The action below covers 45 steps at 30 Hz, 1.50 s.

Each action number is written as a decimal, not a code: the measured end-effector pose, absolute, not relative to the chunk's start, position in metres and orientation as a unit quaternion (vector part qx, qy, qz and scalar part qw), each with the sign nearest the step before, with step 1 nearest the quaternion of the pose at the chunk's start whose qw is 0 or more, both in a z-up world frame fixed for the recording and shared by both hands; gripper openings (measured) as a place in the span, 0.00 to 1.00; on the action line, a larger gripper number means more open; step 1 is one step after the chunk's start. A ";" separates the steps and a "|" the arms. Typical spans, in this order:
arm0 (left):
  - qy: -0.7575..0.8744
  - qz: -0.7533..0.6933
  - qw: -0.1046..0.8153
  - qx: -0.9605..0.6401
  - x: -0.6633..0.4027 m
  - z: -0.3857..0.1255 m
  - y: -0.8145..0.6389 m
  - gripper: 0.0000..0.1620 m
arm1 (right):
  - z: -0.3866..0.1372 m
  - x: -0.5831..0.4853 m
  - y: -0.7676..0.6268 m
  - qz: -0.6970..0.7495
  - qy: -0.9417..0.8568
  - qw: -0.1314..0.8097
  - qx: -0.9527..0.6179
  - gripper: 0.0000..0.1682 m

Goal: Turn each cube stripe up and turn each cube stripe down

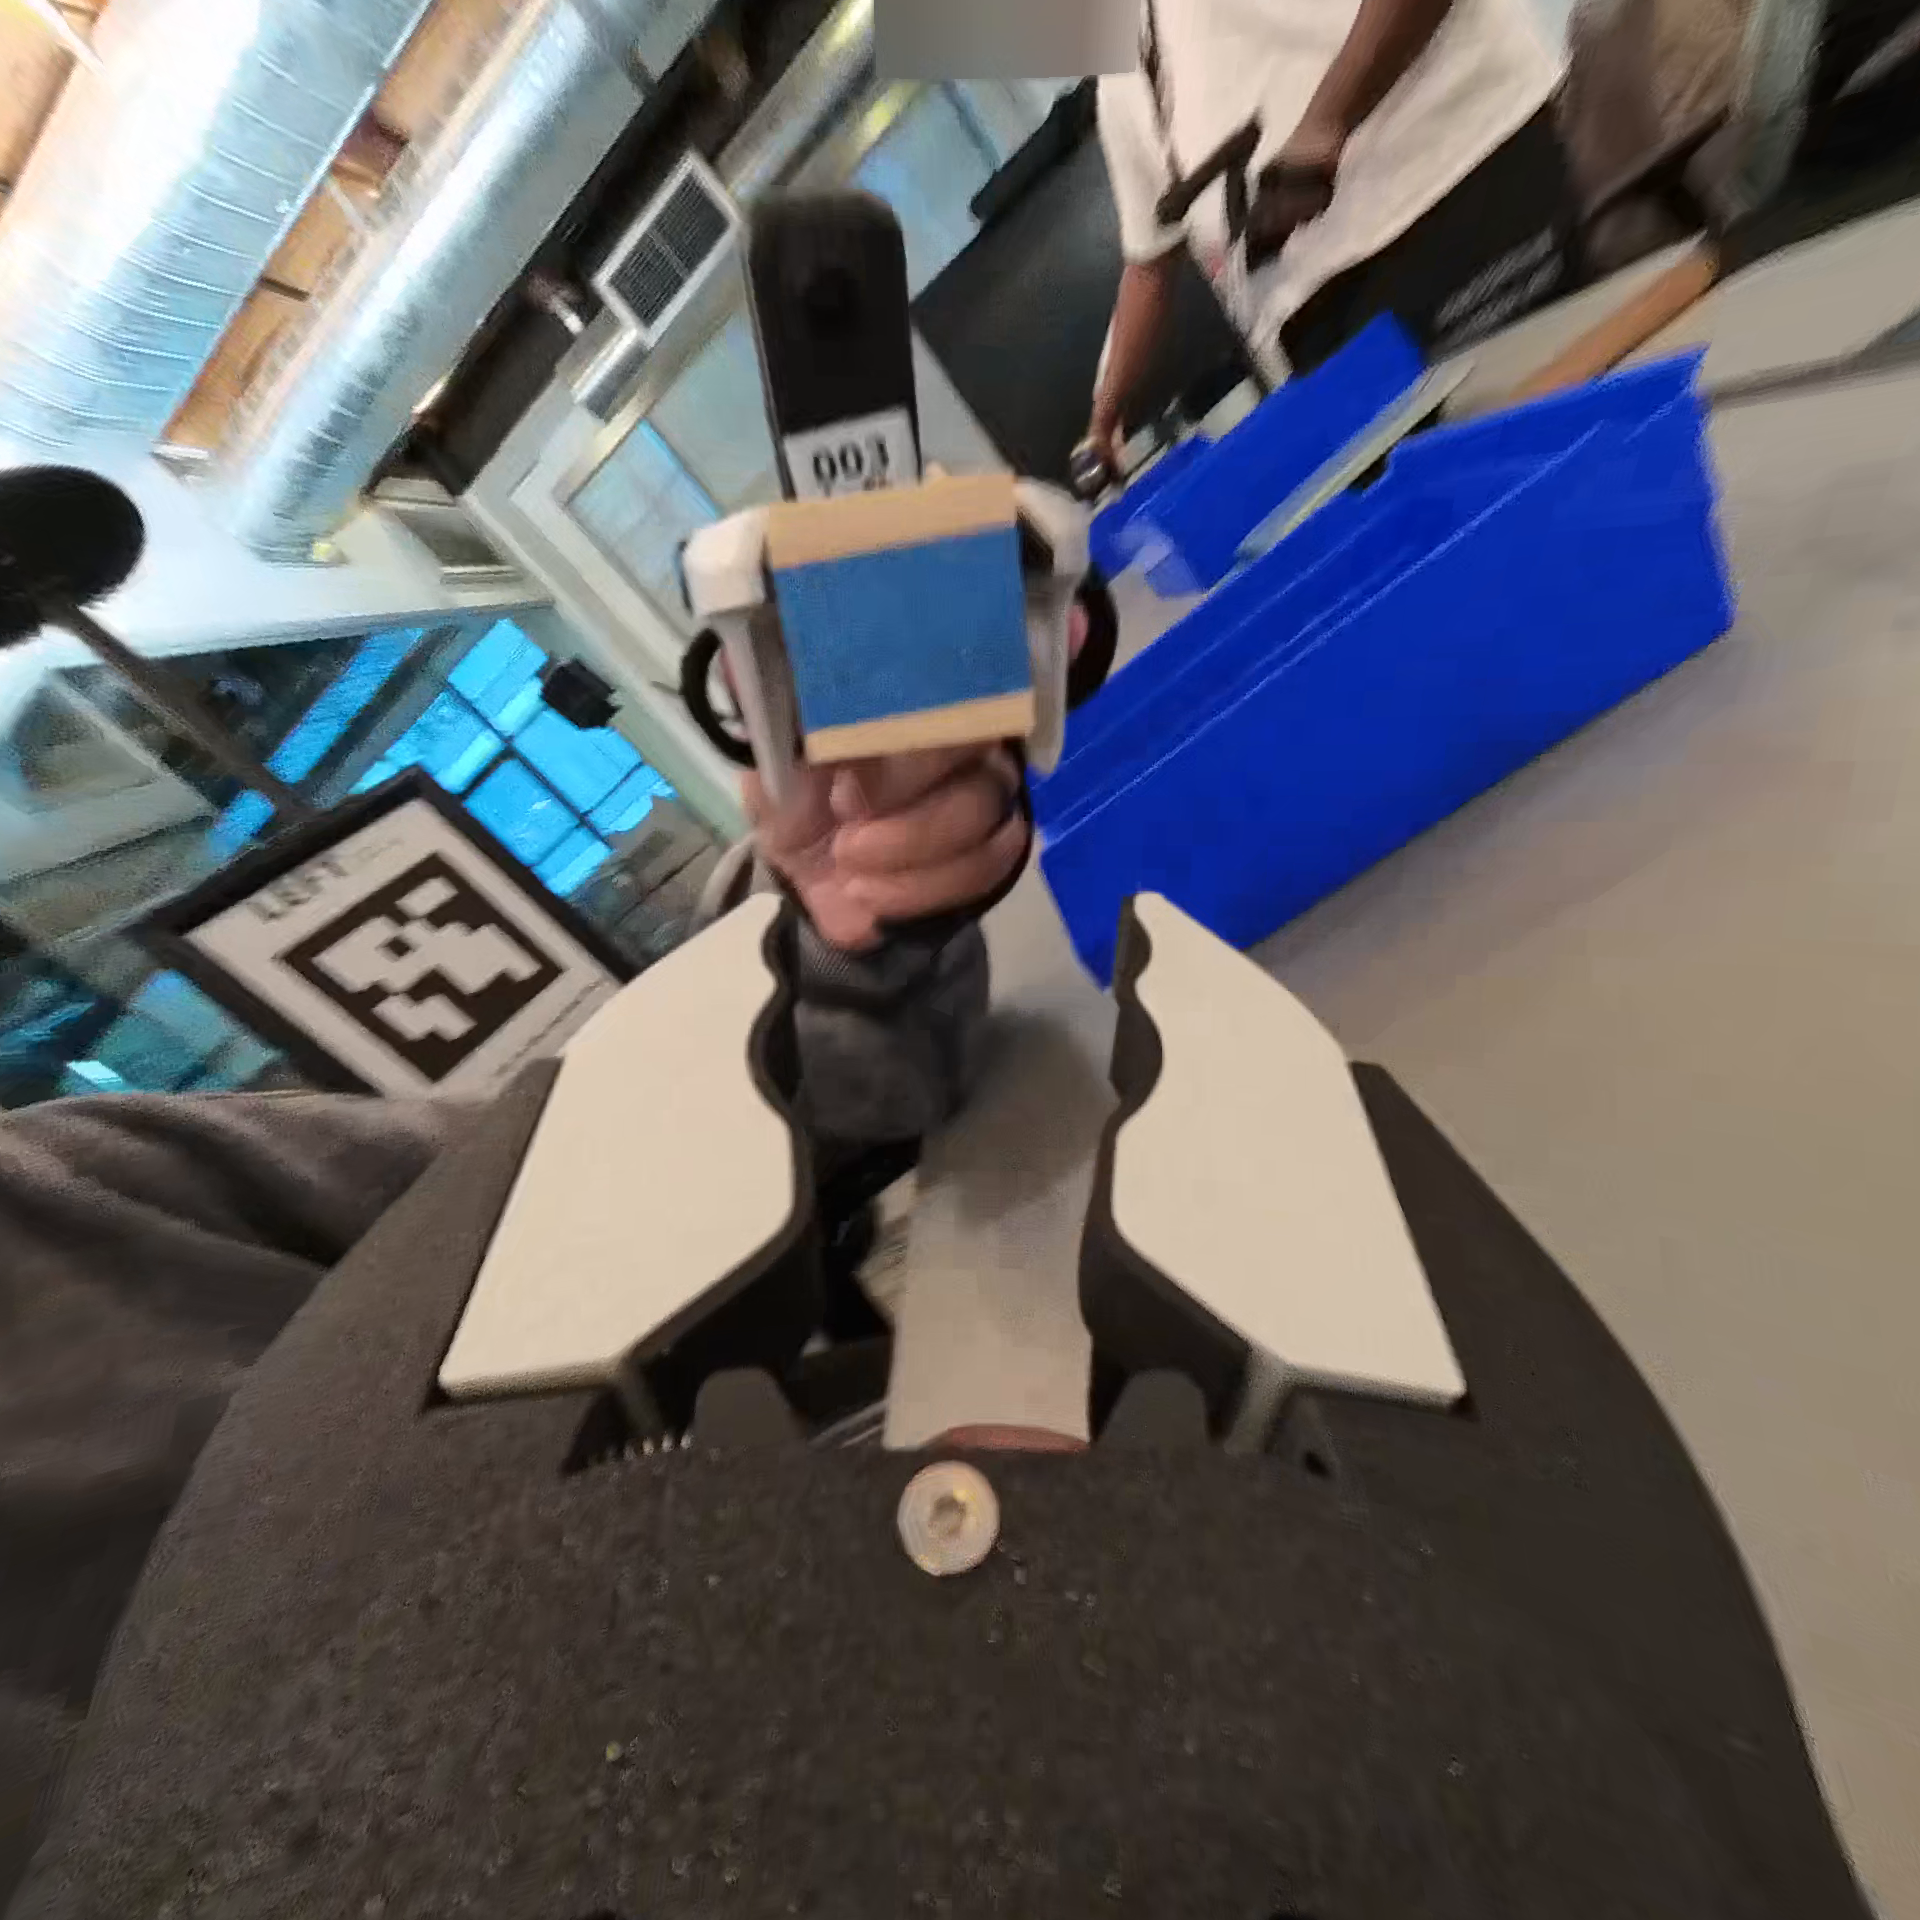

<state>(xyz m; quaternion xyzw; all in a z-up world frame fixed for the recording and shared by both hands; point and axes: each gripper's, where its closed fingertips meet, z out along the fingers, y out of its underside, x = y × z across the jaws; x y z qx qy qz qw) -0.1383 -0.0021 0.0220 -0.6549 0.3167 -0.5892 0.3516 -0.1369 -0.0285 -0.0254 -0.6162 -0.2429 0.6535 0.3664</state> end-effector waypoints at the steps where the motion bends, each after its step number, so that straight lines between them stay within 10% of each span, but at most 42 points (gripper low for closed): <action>1: 0.310 -0.608 0.341 -0.646 -0.133 0.021 -0.005 0.27 | -0.026 -0.137 -0.025 0.639 -0.245 0.393 -0.615 0.34; 7: 0.333 -0.598 0.306 -0.662 -0.108 -0.007 -0.016 0.27 | -0.023 -0.139 -0.020 0.627 -0.235 0.408 -0.621 0.42; 13: 0.326 -0.595 0.304 -0.669 -0.100 -0.017 -0.016 0.28 | -0.032 -0.138 -0.022 0.605 -0.252 0.403 -0.638 0.28; 17: 0.294 -0.573 0.370 -0.669 -0.126 0.010 -0.005 0.54 | -0.038 -0.132 -0.019 0.586 -0.249 0.408 -0.654 0.28; 26: 0.285 -0.325 0.466 -0.772 -0.191 -0.126 -0.076 0.43 | -0.028 -0.071 0.004 0.462 -0.207 0.440 -0.742 0.28; 31: 0.344 -0.334 0.458 -0.749 -0.183 -0.108 -0.100 0.48 | 0.014 0.044 0.039 0.258 -0.121 0.498 -0.819 0.28; 45: 0.347 -0.342 0.461 -0.742 -0.190 -0.098 -0.100 0.46 | -0.150 0.234 0.161 0.019 0.013 0.124 -0.992 0.28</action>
